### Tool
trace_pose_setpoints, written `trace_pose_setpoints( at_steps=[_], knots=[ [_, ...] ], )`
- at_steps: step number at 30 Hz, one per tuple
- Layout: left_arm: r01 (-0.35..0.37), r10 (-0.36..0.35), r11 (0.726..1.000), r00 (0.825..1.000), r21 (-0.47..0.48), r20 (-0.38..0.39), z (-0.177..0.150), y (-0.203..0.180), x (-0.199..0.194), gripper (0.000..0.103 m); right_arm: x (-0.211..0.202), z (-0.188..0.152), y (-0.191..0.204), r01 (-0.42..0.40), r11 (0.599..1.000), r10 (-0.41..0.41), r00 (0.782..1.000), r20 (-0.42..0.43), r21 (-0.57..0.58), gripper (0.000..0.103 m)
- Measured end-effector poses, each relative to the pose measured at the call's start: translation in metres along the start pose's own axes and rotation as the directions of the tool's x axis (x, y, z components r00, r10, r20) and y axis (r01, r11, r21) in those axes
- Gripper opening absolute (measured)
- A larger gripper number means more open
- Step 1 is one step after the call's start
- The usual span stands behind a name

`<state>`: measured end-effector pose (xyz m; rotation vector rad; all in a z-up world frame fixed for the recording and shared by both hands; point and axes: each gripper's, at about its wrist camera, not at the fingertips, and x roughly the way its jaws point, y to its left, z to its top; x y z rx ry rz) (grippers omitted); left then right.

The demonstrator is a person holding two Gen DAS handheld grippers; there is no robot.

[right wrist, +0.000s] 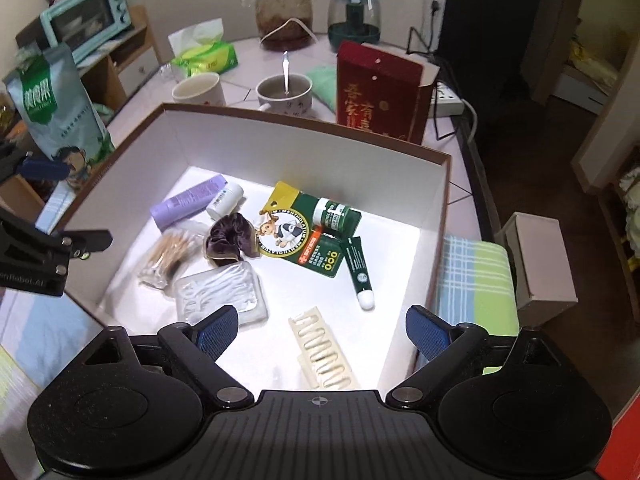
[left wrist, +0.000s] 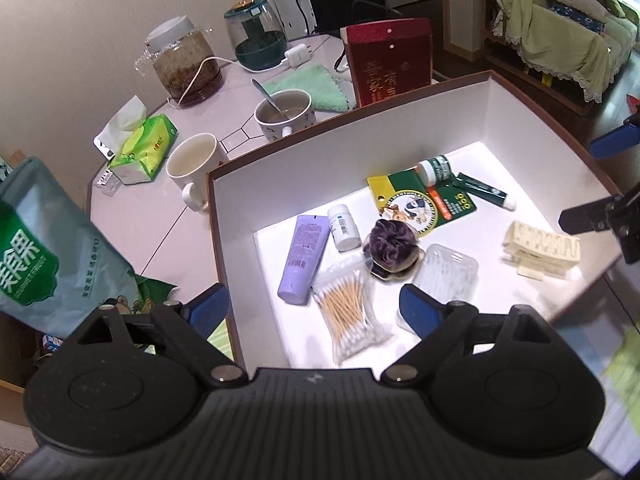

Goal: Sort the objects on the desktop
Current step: 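Withdraw both tools from the box toward the blue tube and pink clip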

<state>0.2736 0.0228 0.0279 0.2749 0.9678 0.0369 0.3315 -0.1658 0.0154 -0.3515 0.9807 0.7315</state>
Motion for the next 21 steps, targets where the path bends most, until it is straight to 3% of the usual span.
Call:
trace_pose_setpoints(
  at_steps=[21],
  knots=[
    [0.006,-0.006,1.000,0.999,-0.007,0.032,-0.070,-0.005,-0.070,0.093,-0.076,-0.064,0.008,-0.024,0.992,0.012,0.995,0.100,0.127,0.093]
  ],
)
